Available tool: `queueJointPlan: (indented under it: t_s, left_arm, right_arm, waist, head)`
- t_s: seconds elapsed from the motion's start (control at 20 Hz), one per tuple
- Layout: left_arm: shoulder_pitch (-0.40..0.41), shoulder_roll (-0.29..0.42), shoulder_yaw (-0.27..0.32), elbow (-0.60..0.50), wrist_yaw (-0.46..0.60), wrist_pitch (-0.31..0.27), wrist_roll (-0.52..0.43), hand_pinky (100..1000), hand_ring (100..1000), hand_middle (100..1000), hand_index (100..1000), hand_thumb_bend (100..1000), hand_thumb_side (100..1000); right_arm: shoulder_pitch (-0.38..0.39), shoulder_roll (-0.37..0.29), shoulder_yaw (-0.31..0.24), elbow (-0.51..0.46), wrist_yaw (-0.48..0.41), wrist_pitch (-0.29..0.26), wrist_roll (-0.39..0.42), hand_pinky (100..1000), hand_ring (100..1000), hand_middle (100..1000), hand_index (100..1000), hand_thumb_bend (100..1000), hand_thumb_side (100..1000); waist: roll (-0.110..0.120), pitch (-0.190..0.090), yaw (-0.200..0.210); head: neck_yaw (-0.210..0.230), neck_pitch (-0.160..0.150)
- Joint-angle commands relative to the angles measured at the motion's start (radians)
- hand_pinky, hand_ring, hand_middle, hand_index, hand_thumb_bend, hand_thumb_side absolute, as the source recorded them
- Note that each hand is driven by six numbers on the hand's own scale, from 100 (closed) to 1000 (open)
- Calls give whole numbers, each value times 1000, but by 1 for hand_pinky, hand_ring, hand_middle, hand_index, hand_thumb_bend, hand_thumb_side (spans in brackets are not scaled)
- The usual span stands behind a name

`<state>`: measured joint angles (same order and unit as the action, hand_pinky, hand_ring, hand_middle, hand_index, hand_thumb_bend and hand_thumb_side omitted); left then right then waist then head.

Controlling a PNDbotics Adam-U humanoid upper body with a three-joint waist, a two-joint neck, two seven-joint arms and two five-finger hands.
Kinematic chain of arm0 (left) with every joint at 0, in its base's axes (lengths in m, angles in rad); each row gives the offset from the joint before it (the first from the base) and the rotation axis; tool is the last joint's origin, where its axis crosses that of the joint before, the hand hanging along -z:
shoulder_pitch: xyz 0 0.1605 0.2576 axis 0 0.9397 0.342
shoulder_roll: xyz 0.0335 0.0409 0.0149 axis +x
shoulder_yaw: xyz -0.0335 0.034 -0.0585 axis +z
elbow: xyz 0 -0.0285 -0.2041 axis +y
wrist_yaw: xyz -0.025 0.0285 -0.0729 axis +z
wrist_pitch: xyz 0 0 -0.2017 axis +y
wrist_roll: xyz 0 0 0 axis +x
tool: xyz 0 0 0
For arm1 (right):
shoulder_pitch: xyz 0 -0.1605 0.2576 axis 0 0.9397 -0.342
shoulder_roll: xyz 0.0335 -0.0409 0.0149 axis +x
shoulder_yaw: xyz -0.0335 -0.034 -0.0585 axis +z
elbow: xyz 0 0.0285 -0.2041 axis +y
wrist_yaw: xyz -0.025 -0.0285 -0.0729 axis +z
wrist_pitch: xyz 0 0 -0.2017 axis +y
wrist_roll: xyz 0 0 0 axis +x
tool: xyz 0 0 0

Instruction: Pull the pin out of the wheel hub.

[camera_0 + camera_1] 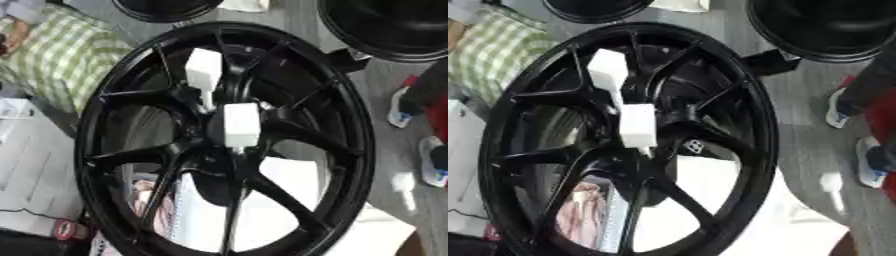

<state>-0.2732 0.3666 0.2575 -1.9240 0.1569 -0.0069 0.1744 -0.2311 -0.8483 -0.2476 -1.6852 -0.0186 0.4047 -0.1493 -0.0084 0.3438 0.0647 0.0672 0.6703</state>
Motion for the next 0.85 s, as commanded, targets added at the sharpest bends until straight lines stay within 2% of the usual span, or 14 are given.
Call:
queueJointPlan:
  t_s: [0.05, 0.15, 0.25, 0.35, 0.55, 0.7, 0.85]
  left_arm:
    - [-6, 25, 12, -22, -5, -1, 2, 754, 685, 687, 812, 100, 886]
    - [-7, 26, 11, -23, -5, -1, 1, 754, 685, 687, 812, 100, 885]
    - [-8, 28, 9, -23, -5, 0, 0, 754, 685, 687, 812, 100, 884]
    - [-10, 30, 7, -24, -7, 0, -2, 754, 684, 687, 811, 100, 883]
    - [-12, 36, 2, -27, -15, 0, -4, 753, 682, 684, 810, 100, 878]
    - [-17, 36, -2, -31, -23, -3, 3, 751, 680, 682, 807, 100, 873]
    - [-22, 35, -8, -35, -31, -5, 9, 750, 679, 679, 803, 100, 869]
  right_arm:
    - [-22, -24, -23, -9, -5, -13, -20, 913, 924, 811, 875, 582, 186]
    - [-37, -24, -19, -28, -43, -43, -48, 898, 864, 737, 842, 532, 213]
    - [-61, -29, -9, -62, -89, -81, -85, 890, 821, 687, 809, 393, 264]
    - [-93, -41, 12, -101, -132, -114, -123, 887, 808, 670, 794, 293, 342]
    - [-176, -41, 81, -168, -199, -155, -134, 893, 806, 666, 792, 206, 431]
    - [-237, 12, 135, -205, -261, -172, -88, 895, 801, 660, 793, 234, 423]
    - [-289, 80, 163, -221, -292, -184, -74, 893, 792, 649, 787, 276, 377]
  waist:
    - [-2, -14, 1]
    - [-3, -13, 3]
    - [-6, -14, 6]
    - [-8, -15, 10]
    - [-14, -20, 18]
    - [-17, -23, 26]
    - [-17, -23, 32]
  head:
    - [-1, -12]
    - [-2, -12]
    - [-5, -10]
    - [-11, -6]
    - [-21, 0]
    - [-28, 2]
    - [-31, 4]
